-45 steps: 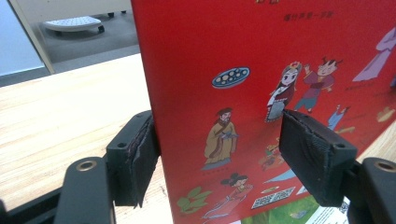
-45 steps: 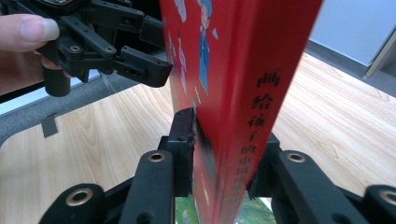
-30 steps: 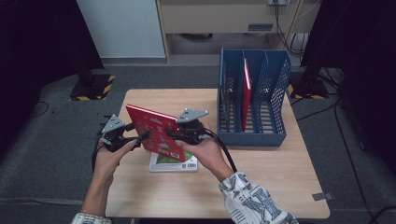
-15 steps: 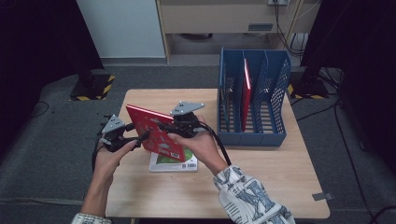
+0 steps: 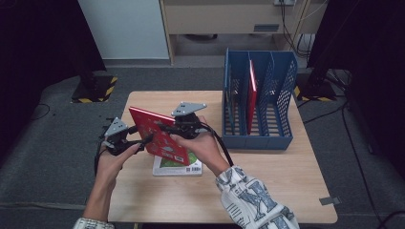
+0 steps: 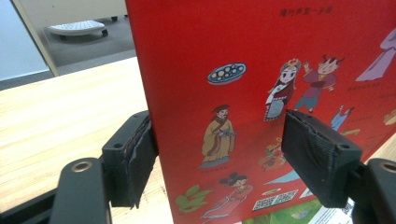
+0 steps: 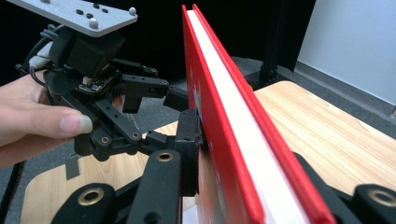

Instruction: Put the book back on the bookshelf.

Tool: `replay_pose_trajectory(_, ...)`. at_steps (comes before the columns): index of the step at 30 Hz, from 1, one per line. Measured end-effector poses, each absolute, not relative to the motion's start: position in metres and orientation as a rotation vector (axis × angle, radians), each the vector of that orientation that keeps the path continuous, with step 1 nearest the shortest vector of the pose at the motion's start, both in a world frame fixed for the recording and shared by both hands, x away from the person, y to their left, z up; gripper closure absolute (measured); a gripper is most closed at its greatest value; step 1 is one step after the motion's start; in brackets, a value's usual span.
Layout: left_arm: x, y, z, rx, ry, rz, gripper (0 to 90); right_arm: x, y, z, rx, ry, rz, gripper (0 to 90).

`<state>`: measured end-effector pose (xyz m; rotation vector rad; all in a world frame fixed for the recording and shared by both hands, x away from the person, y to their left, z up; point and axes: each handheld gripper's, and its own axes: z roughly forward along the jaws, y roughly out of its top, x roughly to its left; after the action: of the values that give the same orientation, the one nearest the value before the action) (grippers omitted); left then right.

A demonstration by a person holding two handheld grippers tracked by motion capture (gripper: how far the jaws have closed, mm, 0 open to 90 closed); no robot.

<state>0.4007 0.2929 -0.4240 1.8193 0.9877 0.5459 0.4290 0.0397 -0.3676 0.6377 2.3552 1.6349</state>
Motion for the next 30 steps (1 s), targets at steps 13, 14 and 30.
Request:
replay_pose_trajectory(13, 0.396, 0.300, -0.433, 1.781, 1.031, 0.531, 15.4, 0.433, 0.039, -0.370, 0.680, 2.344, 1.684, 78.8)
replay_pose_trajectory(14, 0.394, 0.302, -0.436, 1.778, 1.046, 0.536, 14.5, 0.434, 0.038, -0.370, 0.691, 2.339, 1.680, 78.8)
replay_pose_trajectory(30, 0.382, 0.315, -0.504, 1.981, 1.176, 0.538, 9.3, 0.436, 0.022, -0.355, 0.776, 2.224, 1.626, 79.0)
